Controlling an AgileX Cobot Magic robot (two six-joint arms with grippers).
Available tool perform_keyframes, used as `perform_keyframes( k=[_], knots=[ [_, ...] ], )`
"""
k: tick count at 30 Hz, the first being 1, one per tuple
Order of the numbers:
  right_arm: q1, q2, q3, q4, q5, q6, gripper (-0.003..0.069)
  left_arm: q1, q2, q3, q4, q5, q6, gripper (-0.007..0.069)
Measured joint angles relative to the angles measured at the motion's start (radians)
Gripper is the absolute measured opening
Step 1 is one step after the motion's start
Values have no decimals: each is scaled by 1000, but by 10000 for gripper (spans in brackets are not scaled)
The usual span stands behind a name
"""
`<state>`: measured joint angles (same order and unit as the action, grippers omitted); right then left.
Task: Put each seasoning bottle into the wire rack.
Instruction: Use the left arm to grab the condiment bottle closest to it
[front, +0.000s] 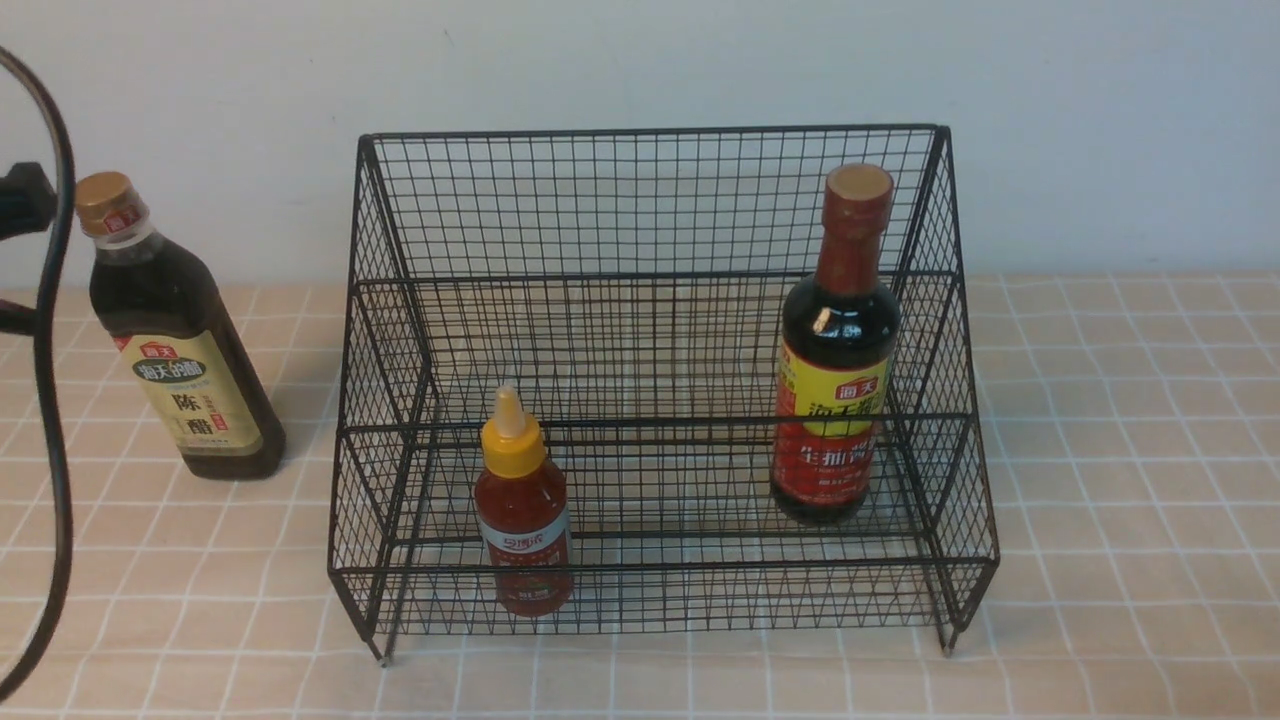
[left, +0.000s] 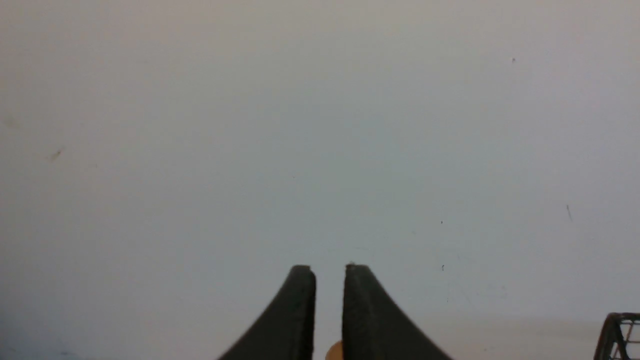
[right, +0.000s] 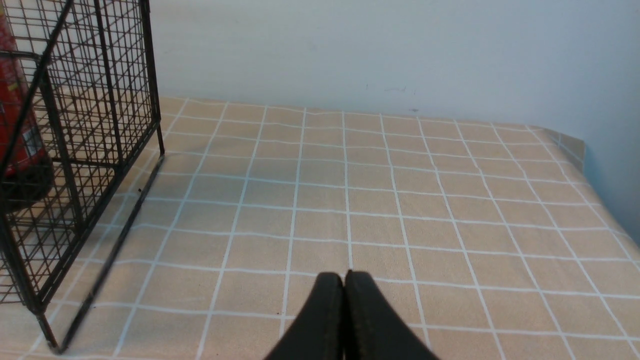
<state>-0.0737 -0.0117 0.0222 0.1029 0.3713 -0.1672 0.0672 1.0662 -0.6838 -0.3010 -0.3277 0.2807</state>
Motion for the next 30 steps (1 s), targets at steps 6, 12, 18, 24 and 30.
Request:
perform_keyframes(
  k=[6,12,18,24,30],
  knots=[
    [0,0,0,0,0,0,-12,0,127,-84,3,0,-37,327],
    [0,0,0,0,0,-3,-12,0,249,-147,17,-4,-69,513],
    [0,0,0,0,0,-19,-12,0,356,-167,17,-20,-71,553],
    [0,0,0,0,0,-19,-12,0,441,-168,17,-49,-78,553],
    [0,0,0,0,0,-19,-12,0,483,-169,17,-49,-78,552]
  ],
)
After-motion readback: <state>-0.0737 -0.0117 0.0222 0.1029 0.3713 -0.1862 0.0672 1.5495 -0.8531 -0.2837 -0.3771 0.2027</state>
